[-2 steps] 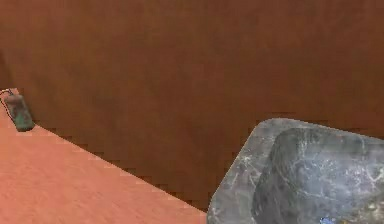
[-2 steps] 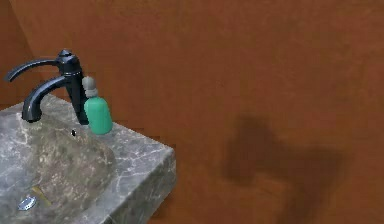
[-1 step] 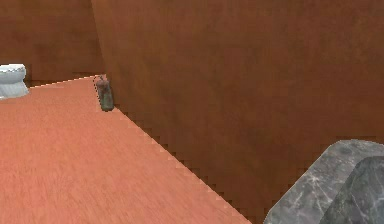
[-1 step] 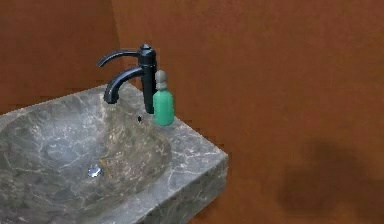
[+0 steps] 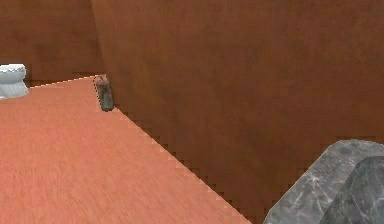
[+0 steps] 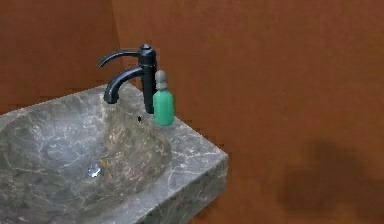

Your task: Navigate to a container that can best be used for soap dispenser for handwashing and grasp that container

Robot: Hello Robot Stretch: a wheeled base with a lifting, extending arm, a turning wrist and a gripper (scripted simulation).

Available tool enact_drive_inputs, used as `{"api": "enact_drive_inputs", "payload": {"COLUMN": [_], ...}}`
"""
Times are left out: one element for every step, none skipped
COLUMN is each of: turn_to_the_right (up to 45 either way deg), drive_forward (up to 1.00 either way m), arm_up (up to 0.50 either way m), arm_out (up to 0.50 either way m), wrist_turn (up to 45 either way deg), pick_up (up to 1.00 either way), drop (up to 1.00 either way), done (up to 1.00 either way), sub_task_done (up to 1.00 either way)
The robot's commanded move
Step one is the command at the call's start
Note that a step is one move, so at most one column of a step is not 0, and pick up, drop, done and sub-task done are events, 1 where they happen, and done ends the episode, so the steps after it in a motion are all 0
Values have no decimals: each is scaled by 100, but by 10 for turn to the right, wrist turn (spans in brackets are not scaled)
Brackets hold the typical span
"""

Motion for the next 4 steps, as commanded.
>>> {"api": "enact_drive_inputs", "payload": {"turn_to_the_right": [0, 0, 0, 0], "drive_forward": [0, 0, 0, 0], "arm_up": [38, 0, 0, 0], "arm_out": [0, 30, 0, 0], "wrist_turn": [0, 0, 450, 450], "pick_up": [0, 0, 0, 0], "drop": [0, 0, 0, 0], "done": [0, 0, 0, 0], "sub_task_done": [0, 0, 0, 0]}}
